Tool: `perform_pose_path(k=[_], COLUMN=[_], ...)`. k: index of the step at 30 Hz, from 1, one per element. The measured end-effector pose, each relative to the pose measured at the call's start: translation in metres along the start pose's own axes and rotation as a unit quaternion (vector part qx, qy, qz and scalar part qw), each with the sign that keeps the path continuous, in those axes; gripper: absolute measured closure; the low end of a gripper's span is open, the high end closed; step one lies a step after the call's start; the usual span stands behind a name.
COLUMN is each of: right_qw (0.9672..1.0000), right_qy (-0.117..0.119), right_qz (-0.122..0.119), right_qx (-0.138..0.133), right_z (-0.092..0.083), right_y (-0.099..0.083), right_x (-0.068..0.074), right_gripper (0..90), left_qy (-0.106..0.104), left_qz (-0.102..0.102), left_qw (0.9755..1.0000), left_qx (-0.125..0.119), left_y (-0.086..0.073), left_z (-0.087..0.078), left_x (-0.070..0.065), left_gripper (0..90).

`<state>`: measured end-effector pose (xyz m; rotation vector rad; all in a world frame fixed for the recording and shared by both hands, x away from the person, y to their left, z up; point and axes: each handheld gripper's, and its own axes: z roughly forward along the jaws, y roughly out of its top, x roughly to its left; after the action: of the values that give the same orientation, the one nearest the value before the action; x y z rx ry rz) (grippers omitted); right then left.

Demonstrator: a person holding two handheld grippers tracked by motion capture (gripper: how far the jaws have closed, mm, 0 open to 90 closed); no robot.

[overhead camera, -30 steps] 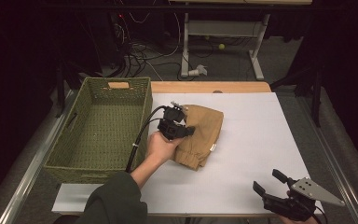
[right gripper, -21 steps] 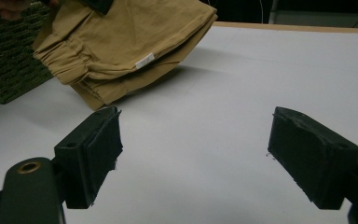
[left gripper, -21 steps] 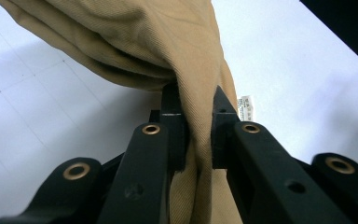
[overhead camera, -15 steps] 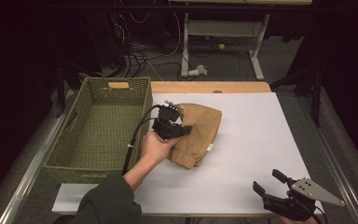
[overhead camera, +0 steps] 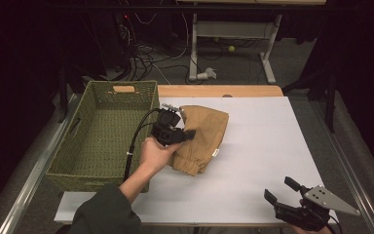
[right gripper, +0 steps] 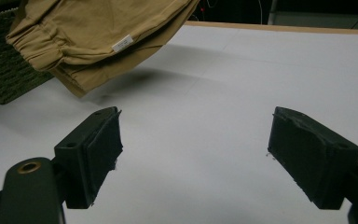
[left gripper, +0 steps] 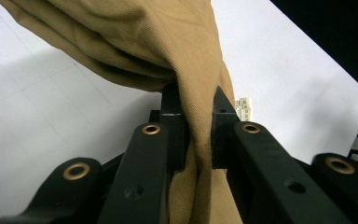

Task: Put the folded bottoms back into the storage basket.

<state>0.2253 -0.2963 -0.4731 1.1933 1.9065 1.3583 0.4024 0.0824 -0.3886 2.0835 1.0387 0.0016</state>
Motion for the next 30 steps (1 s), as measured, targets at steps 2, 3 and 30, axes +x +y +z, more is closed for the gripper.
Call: perform_pose_path(k=[2, 3, 30], right_qw=[1.0000, 1.0000, 1.0000], right_qy=[0.000, 0.000, 0.000], right_qz=[0.000, 0.000, -0.002], right_qx=[0.000, 0.000, 0.000], right_z=[0.000, 0.000, 0.000], right_y=[0.000, 0.000, 0.000], right_x=[0.000, 0.000, 0.001], right_gripper=[18.5, 18.5, 18.9], left_qy=[-0.001, -0.001, -0.023], left_qz=[0.002, 0.002, -0.004], left_qw=[1.0000, 1.0000, 0.9993], left_qx=[-0.003, -0.004, -0.030], left_y=[-0.001, -0.001, -0.010], left_z=[-0.004, -0.006, -0.037], left_x=[0.000, 0.000, 0.001], left_gripper=[79.1, 79.1, 79.1])
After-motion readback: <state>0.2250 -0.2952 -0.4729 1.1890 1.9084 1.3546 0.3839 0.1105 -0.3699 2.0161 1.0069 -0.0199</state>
